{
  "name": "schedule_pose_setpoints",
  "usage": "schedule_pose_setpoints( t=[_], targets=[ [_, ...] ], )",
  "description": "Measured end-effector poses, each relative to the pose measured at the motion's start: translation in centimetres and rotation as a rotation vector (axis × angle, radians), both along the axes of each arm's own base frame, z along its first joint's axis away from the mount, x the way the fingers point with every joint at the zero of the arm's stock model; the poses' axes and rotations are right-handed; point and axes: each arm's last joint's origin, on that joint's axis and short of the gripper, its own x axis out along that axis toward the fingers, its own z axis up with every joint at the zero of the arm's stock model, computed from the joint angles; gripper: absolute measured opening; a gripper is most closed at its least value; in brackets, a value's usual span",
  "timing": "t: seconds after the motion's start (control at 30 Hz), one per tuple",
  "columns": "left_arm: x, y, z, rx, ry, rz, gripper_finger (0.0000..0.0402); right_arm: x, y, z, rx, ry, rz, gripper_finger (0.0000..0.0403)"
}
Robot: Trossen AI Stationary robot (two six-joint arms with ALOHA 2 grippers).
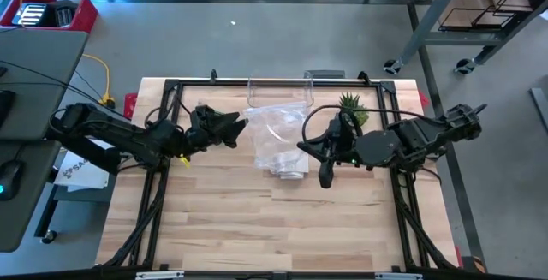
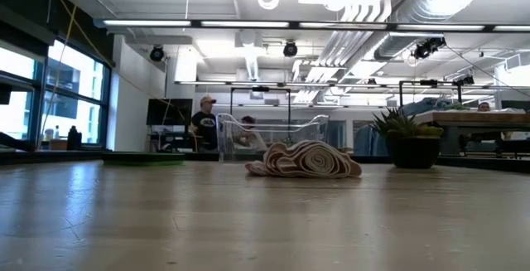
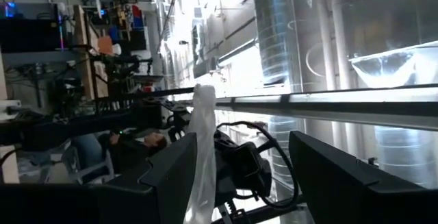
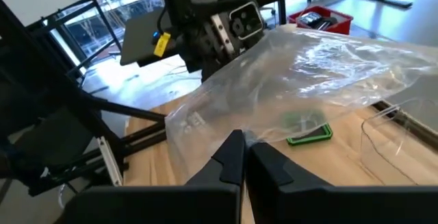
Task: Roll bandage
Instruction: Open the transparent zip bag
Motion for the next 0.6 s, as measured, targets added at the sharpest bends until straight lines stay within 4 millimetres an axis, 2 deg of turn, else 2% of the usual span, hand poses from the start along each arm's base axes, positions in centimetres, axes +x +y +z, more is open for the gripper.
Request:
schedule_pose_setpoints(
  t=[0.2, 0.47, 0.6],
  targets=[
    [0.05, -0.01, -0.10, -0.005, 0.008, -0.002, 0.0217, -0.11, 0.26, -0.10, 0.009, 0.013, 0.032, 0.0000],
    [0.24, -0.04, -0.50, -0.003, 0.053, -0.006, 0.0147, -0.29, 0.51, -0.30, 0.021, 0.029, 0.034, 0.0000],
    [0.24, -0.06, -0.49, 0.000, 0.052, -0.012, 0.0126, -0.29, 0.49, -0.29, 0.018, 0.028, 0.030, 0.0000]
  ],
)
